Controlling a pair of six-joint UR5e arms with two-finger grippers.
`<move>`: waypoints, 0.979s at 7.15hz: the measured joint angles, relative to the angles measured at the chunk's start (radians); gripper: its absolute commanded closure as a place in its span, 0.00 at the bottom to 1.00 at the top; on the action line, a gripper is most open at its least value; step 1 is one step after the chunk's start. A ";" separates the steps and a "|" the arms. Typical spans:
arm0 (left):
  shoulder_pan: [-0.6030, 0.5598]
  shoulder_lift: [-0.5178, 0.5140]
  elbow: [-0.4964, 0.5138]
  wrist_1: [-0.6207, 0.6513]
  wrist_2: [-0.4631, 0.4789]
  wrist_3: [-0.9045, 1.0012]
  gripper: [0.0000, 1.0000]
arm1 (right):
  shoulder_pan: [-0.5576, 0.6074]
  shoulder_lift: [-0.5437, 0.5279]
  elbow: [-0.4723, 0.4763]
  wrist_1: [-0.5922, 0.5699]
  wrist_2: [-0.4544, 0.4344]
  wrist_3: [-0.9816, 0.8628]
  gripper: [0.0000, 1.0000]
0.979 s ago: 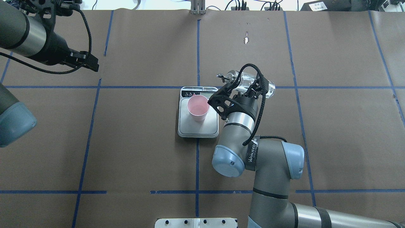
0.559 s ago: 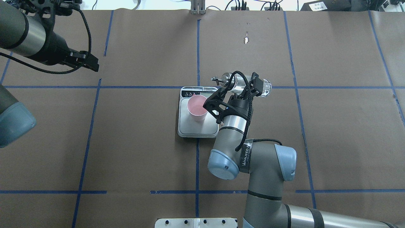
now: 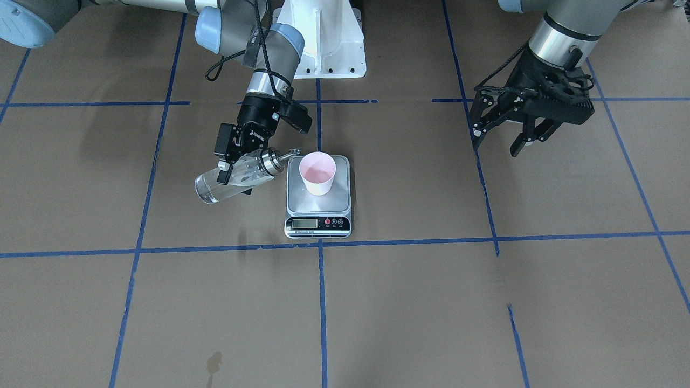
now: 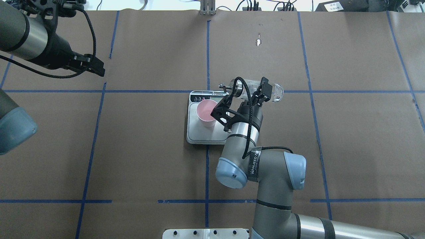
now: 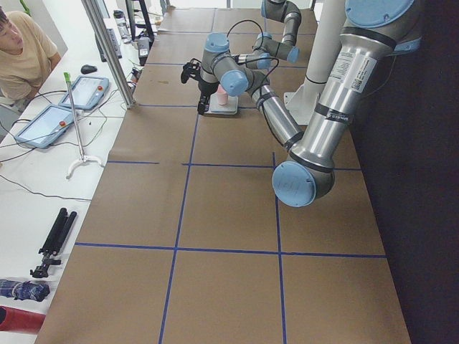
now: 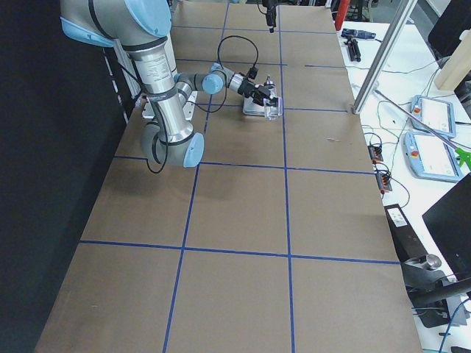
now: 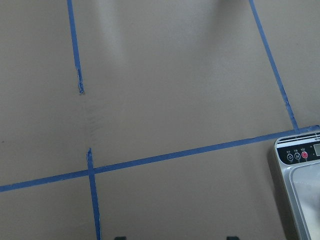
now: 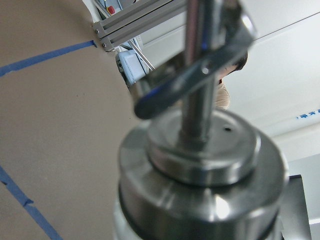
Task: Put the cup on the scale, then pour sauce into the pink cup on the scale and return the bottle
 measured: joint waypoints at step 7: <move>0.001 -0.001 -0.001 0.000 -0.001 -0.002 0.27 | -0.009 0.022 -0.046 0.000 -0.017 -0.111 1.00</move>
